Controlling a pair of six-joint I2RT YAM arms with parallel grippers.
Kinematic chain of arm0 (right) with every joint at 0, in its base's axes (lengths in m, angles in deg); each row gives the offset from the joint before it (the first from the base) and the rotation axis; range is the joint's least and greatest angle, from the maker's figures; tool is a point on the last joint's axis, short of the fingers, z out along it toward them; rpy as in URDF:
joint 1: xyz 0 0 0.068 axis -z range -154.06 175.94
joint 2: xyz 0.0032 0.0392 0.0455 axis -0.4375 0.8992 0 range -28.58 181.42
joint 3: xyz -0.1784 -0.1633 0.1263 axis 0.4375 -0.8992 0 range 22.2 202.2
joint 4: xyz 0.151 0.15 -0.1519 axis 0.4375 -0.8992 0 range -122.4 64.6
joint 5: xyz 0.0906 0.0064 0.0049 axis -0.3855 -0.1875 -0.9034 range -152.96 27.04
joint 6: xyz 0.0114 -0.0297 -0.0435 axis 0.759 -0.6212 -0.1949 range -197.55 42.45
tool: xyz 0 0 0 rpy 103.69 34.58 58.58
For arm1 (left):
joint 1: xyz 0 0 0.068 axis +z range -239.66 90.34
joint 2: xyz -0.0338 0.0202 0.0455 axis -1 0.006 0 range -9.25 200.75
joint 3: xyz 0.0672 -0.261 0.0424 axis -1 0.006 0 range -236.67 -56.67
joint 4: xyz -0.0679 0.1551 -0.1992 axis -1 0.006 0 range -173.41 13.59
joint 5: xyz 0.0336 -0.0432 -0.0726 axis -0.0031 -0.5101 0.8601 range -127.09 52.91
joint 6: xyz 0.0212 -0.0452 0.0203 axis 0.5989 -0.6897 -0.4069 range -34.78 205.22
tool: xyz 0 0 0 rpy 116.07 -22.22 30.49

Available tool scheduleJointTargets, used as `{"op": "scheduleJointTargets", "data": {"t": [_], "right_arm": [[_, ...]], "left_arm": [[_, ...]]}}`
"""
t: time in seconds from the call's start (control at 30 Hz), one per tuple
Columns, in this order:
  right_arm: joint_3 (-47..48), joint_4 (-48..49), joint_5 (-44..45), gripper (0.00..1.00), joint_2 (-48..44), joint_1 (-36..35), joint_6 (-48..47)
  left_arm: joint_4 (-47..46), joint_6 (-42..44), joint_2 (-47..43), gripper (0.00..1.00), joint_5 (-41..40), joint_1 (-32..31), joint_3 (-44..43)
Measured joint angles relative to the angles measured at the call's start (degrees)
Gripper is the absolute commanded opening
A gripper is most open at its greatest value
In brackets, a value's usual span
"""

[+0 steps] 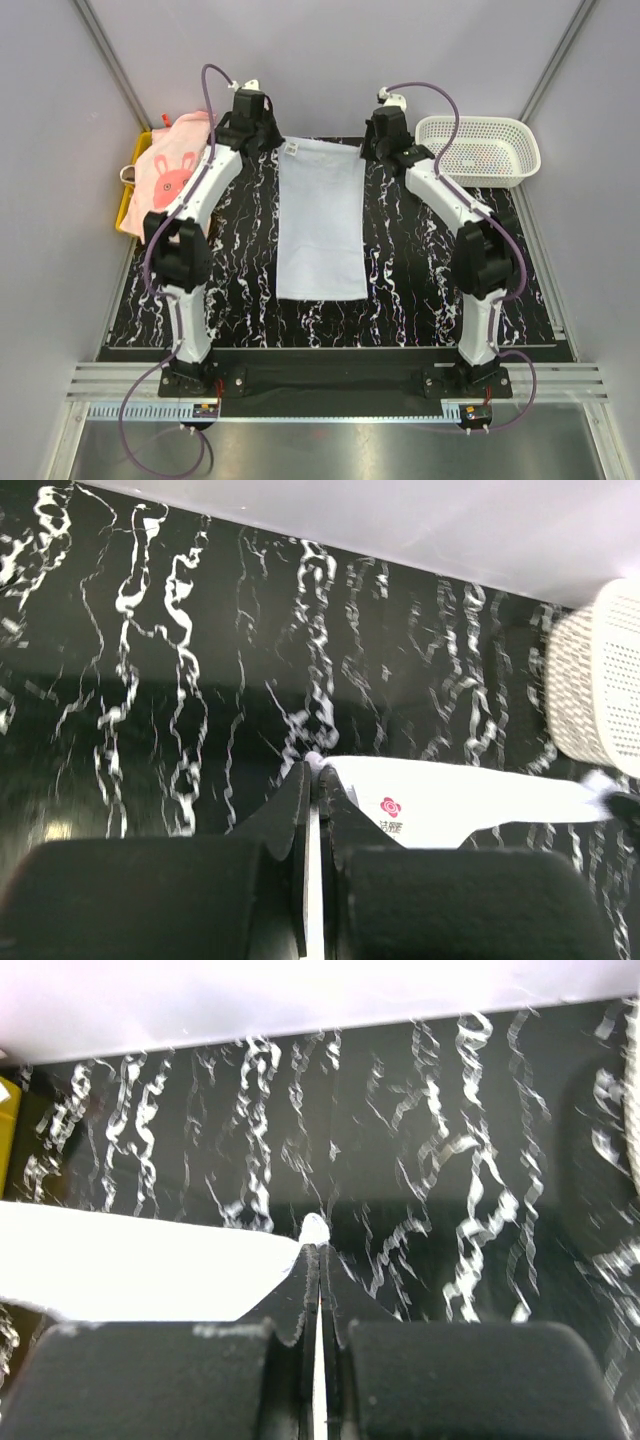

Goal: Fold and stack the towels
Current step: Fold the towel

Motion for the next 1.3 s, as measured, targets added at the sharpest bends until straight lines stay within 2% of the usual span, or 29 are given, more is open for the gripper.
{"op": "scheduleJointTargets", "data": {"t": [0.13,0.27,0.37,0.53,0.77,1.0,1.3], "right_arm": [[5.7,0.7,-3.5,0.00,5.5,1.5,0.4],[5.8,0.9,-5.9,0.00,5.7,1.6,1.0],[1.3,1.9,-7.5,0.00,3.4,1.6,2.5],[-13.8,4.8,-11.4,0.00,-4.3,1.4,6.6],[-31.9,7.0,-12.9,0.00,-14.7,-1.4,11.6],[-42.0,8.0,-11.8,0.00,-21.1,-5.1,14.0],[-48.7,8.4,-10.7,0.00,-26.7,-7.4,16.0]], "left_arm": [[0.4,0.5,7.0,0.00,2.5,2.3,-5.1],[0.1,0.5,6.3,0.00,3.5,2.9,-2.8],[-2.1,0.0,1.9,0.00,4.2,2.9,4.9],[-5.7,-2.4,-8.8,0.00,5.6,2.2,23.0],[-10.1,-5.9,-20.3,0.00,4.8,-0.8,42.8],[-12.1,-7.8,-28.0,0.00,0.5,-4.8,54.1],[-13.0,-8.7,-33.5,0.00,-2.5,-8.4,60.0]]}}
